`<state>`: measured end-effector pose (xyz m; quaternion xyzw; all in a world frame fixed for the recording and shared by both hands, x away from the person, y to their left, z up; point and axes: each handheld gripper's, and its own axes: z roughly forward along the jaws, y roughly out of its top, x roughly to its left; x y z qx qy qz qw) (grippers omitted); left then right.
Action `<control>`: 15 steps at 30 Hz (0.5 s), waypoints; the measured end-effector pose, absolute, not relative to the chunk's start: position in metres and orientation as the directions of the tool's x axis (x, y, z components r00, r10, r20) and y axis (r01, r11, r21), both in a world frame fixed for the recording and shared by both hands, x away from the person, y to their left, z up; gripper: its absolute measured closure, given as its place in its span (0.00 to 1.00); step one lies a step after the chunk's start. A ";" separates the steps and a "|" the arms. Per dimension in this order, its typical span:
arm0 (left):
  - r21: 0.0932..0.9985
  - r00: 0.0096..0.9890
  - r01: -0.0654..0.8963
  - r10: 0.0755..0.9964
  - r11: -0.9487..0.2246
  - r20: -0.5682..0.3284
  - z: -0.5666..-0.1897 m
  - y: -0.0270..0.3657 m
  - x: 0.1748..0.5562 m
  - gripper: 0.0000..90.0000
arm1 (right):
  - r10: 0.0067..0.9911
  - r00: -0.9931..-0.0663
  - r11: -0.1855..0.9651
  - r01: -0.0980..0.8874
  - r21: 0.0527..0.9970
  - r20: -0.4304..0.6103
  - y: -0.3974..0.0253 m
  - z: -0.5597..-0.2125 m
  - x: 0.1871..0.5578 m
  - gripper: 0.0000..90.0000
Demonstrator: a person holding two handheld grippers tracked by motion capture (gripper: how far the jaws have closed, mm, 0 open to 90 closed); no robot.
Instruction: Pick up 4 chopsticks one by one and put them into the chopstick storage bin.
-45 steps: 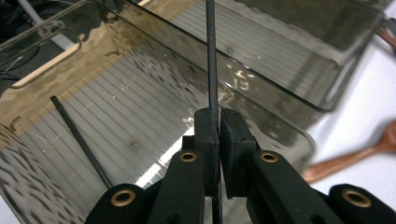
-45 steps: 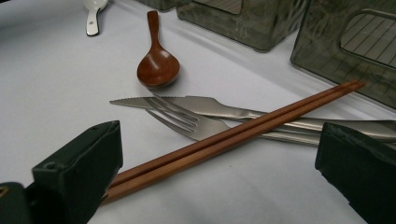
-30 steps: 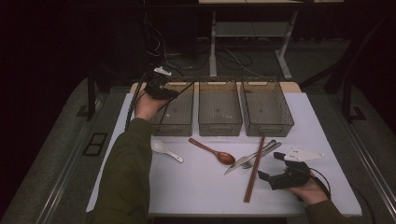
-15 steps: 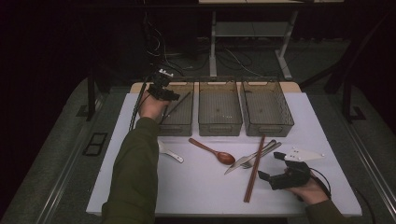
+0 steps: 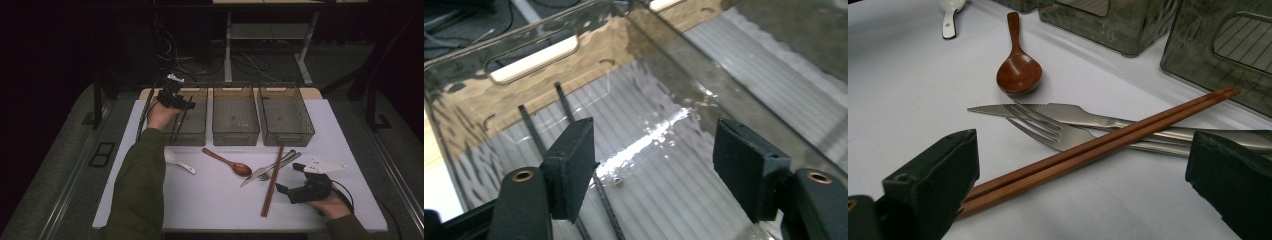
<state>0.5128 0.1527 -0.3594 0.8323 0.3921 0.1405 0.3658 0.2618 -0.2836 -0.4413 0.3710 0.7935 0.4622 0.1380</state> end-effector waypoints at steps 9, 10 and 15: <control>0.739 0.711 0.505 0.701 -0.446 -0.063 -0.356 0.155 0.488 0.23 | 0.718 -0.685 0.299 0.463 0.834 0.123 -0.284 -0.442 0.262 0.01; 0.744 0.716 0.498 0.696 -0.446 -0.061 -0.356 0.156 0.484 0.22 | 0.718 -0.685 0.300 0.463 0.834 0.122 -0.284 -0.441 0.262 0.01; 0.769 0.732 0.476 0.677 -0.428 -0.077 -0.354 0.157 0.464 0.21 | 0.721 -0.683 0.301 0.462 0.834 0.118 -0.283 -0.442 0.262 0.01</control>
